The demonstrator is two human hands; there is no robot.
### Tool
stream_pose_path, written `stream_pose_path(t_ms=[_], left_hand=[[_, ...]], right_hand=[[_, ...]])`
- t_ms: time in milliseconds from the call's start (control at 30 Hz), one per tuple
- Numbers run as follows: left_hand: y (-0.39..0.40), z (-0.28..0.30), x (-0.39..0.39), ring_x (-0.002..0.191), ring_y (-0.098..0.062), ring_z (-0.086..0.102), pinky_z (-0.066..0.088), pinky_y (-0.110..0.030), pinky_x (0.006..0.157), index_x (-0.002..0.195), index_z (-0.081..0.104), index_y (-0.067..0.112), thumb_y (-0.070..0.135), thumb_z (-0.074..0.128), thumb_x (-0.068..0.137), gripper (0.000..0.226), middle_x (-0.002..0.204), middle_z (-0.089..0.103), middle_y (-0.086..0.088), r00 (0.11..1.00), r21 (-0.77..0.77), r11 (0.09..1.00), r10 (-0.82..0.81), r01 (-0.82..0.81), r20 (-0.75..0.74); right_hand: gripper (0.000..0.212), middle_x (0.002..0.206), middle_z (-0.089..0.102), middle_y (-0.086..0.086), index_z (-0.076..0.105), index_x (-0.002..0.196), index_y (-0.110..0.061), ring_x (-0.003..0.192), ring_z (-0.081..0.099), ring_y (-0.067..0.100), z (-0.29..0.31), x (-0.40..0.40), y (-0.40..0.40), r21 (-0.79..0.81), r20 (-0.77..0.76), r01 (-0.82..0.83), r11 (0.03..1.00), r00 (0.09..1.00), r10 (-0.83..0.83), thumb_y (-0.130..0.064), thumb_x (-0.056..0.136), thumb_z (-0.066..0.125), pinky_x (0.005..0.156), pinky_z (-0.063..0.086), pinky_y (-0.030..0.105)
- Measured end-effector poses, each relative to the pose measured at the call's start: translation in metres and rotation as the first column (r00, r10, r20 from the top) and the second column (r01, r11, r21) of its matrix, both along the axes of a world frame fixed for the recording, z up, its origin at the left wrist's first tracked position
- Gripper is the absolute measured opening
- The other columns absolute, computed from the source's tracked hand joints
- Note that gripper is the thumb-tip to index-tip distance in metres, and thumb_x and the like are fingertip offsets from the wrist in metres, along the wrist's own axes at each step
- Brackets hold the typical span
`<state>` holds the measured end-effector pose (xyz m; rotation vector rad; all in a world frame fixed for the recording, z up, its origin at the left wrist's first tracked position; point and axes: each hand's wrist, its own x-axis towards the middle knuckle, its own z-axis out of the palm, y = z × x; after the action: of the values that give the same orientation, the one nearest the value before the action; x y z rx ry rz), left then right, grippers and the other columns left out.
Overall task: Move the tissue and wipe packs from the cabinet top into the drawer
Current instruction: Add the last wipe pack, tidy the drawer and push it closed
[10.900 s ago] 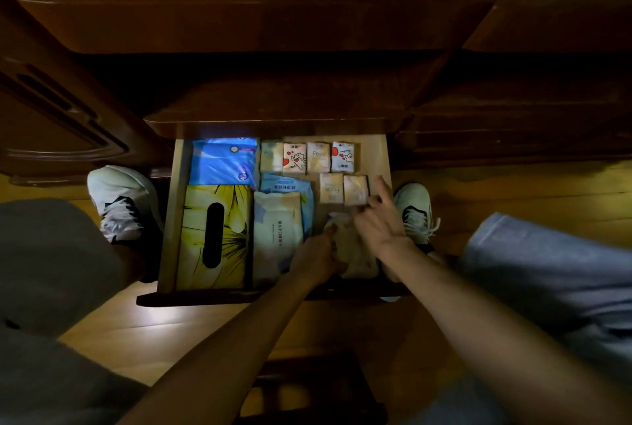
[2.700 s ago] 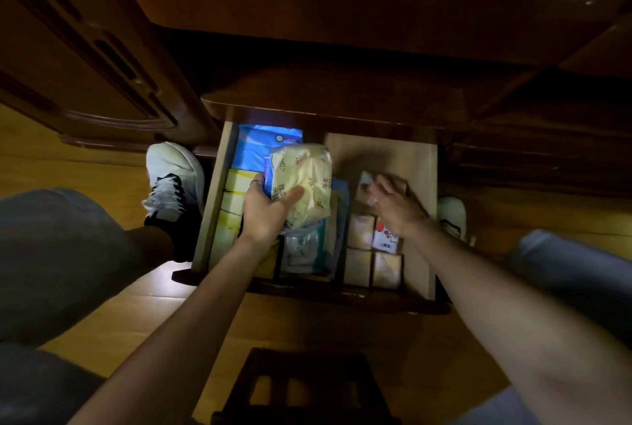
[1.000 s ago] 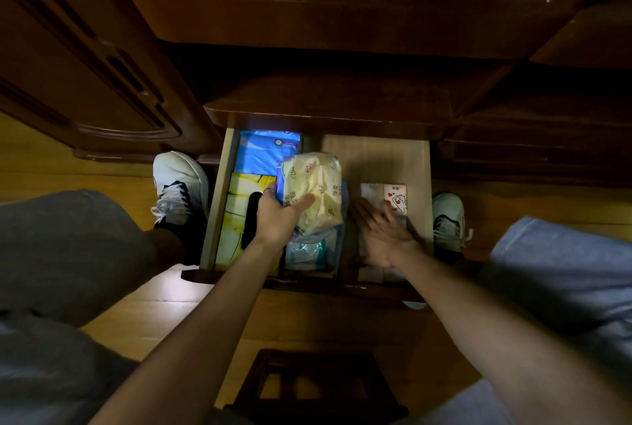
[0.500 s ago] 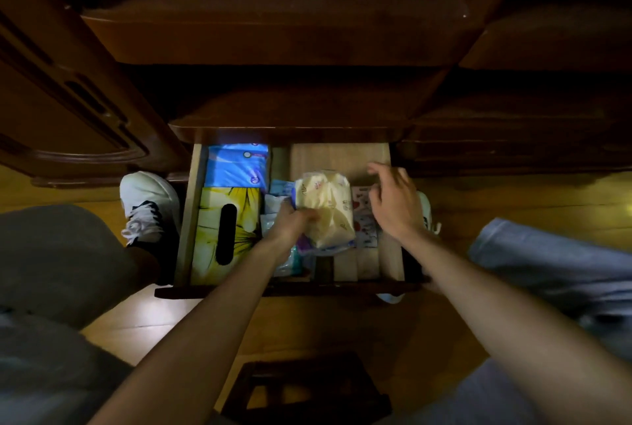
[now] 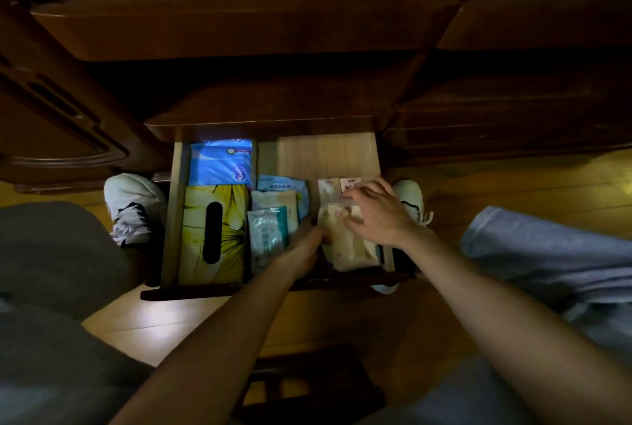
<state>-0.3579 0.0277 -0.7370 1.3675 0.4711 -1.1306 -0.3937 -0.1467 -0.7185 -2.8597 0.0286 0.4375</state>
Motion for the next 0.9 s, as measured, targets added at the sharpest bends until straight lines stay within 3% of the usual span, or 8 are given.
stream_pose_path(t_ms=[133, 233, 333, 433, 567, 667, 767, 900], left_hand=[[-0.002, -0.003, -0.009, 0.112, -0.032, 0.057, 0.053, -0.049, 0.088, 0.137, 0.05, 0.02, -0.003, 0.048, 0.087, 0.055, 0.124, 0.061, -0.011, 1.0, -0.006, 1.0, 0.014, -0.014, -0.027], [-0.008, -0.006, -0.011, 0.122, -0.033, 0.05, 0.046, -0.048, 0.103, 0.142, 0.045, 0.015, 0.006, 0.05, 0.093, 0.05, 0.139, 0.051, -0.016, 0.968, 0.156, 0.976, -0.181, 0.155, 0.175], [-0.003, -0.009, -0.01, 0.138, -0.038, 0.037, 0.03, -0.046, 0.118, 0.151, 0.041, 0.012, 0.026, 0.044, 0.102, 0.051, 0.153, 0.035, -0.018, 0.824, 0.442, 0.845, -0.464, 0.301, 0.325], [0.003, -0.008, -0.005, 0.128, -0.036, 0.05, 0.038, -0.043, 0.11, 0.129, 0.06, 0.0, 0.026, 0.033, 0.107, 0.043, 0.141, 0.052, -0.023, 0.753, 0.482, 0.762, -0.599, 0.432, 0.273], [0.008, -0.005, 0.001, 0.12, -0.036, 0.058, 0.045, -0.044, 0.106, 0.124, 0.063, 0.0, 0.026, 0.036, 0.106, 0.042, 0.131, 0.062, -0.022, 0.874, 0.341, 0.866, -0.446, 0.366, 0.195], [0.018, -0.007, 0.002, 0.112, -0.029, 0.063, 0.049, -0.046, 0.104, 0.124, 0.065, 0.014, 0.046, 0.042, 0.103, 0.045, 0.122, 0.069, -0.01, 0.981, 0.154, 0.979, -0.156, 0.136, 0.12], [0.022, -0.013, 0.0, 0.114, -0.024, 0.063, 0.049, -0.043, 0.103, 0.127, 0.064, 0.016, 0.055, 0.05, 0.098, 0.051, 0.124, 0.068, -0.003, 0.936, 0.163, 0.952, -0.289, 0.26, 0.199], [0.017, -0.028, -0.007, 0.125, -0.028, 0.059, 0.048, -0.032, 0.102, 0.139, 0.054, 0.008, 0.023, 0.069, 0.093, 0.05, 0.135, 0.063, -0.012, 0.814, 0.272, 0.903, -0.422, 0.334, 0.4]], right_hand=[[0.031, 0.135, 0.063, -0.003, 0.061, 0.128, -0.025, 0.136, 0.046, 0.016, 0.0, 0.005, -0.004, -0.006, -0.027, -0.033, 0.999, 0.999, 0.033, -0.035, 0.1, 0.053, 0.126, 0.002, 0.042], [0.024, 0.121, 0.07, -0.002, 0.065, 0.119, -0.024, 0.123, 0.056, 0.018, 0.004, 0.008, -0.008, -0.058, 0.003, -0.047, 0.997, 0.999, 0.047, -0.028, 0.101, 0.049, 0.122, 0.014, 0.039], [0.025, 0.116, 0.07, 0.002, 0.062, 0.114, -0.022, 0.112, 0.06, 0.023, 0.011, 0.01, -0.01, -0.061, 0.079, 0.032, 0.998, 0.996, -0.027, -0.029, 0.105, 0.04, 0.099, 0.036, 0.036], [0.028, 0.106, 0.071, 0.002, 0.064, 0.105, -0.022, 0.101, 0.062, 0.024, 0.016, 0.014, -0.009, -0.099, 0.212, 0.096, 0.99, 0.974, -0.074, -0.032, 0.105, 0.038, 0.078, 0.035, 0.032], [0.036, 0.119, 0.07, 0.002, 0.062, 0.123, -0.026, 0.127, 0.049, 0.02, 0.01, 0.021, -0.001, -0.209, 0.001, -0.047, 0.977, 0.999, 0.048, -0.038, 0.1, 0.036, 0.117, 0.018, 0.04], [0.047, 0.127, 0.068, 0.004, 0.057, 0.135, -0.025, 0.141, 0.039, 0.023, 0.002, 0.018, 0.012, -0.31, -0.185, -0.219, 0.925, 0.968, 0.168, -0.043, 0.092, 0.05, 0.12, -0.011, 0.051], [0.06, 0.143, 0.058, 0.008, 0.049, 0.143, -0.022, 0.148, 0.03, 0.029, -0.001, 0.013, 0.024, -0.387, -0.275, -0.326, 0.863, 0.934, 0.23, -0.047, 0.09, 0.051, 0.117, -0.018, 0.059], [0.07, 0.158, 0.04, 0.012, 0.036, 0.155, -0.017, 0.155, 0.012, 0.029, 0.001, 0.014, 0.021, -0.464, -0.349, -0.354, 0.812, 0.916, 0.199, -0.052, 0.094, 0.038, 0.116, -0.017, 0.062]])
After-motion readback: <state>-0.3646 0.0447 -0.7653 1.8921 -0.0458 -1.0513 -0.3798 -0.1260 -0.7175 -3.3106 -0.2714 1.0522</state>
